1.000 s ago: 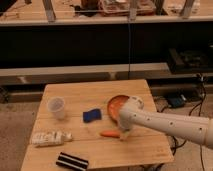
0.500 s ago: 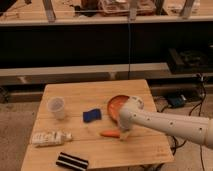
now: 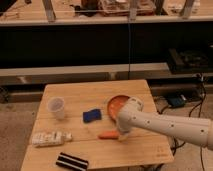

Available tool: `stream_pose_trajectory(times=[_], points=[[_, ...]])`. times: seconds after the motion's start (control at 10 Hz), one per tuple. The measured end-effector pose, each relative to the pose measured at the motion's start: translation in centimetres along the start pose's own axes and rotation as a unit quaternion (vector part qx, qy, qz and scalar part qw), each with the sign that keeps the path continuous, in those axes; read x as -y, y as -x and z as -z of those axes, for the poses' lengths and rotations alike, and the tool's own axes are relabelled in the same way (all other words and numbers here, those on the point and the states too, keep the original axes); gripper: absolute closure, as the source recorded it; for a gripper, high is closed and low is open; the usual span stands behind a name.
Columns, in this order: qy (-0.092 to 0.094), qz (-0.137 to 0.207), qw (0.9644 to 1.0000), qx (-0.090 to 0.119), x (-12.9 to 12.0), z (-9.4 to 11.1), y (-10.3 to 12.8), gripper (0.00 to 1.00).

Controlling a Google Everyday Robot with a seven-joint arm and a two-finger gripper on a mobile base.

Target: Drag the pepper across the table

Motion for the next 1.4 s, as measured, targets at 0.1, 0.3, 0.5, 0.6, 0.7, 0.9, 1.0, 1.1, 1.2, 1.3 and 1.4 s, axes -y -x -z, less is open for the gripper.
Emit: stream_pose_trajectory(times=[0.1, 0.3, 0.5, 0.6, 0.7, 0.9, 1.0, 1.1, 1.2, 1.3, 1.4], points=[[0.002, 0.021, 0.9997, 0.008, -1.9, 0.4, 2.1, 1.0], [0.003, 0.056, 0.9982, 0.019, -4.7, 1.1, 5.3, 1.0], [0.004, 0.083, 0.9963, 0.02, -6.0, 1.2, 7.6, 1.0], [0.002, 0.087, 0.996, 0.018, -6.0, 1.2, 7.8, 1.0], [-0.001, 0.088, 0.996, 0.011, -5.7, 1.2, 7.7, 1.0], [-0.002, 0.088, 0.9961, 0.006, -5.1, 1.1, 8.2, 1.0], [-0.003, 0.084, 0.9964, 0.003, -4.5, 1.0, 8.5, 1.0], [-0.003, 0.081, 0.9967, 0.001, -4.0, 0.8, 8.7, 1.0], [-0.003, 0.078, 0.9969, -0.001, -3.5, 0.7, 8.9, 1.0], [-0.004, 0.076, 0.9971, -0.003, -2.9, 0.5, 9.3, 1.0], [-0.004, 0.074, 0.9973, -0.006, -2.4, 0.3, 9.6, 1.0]])
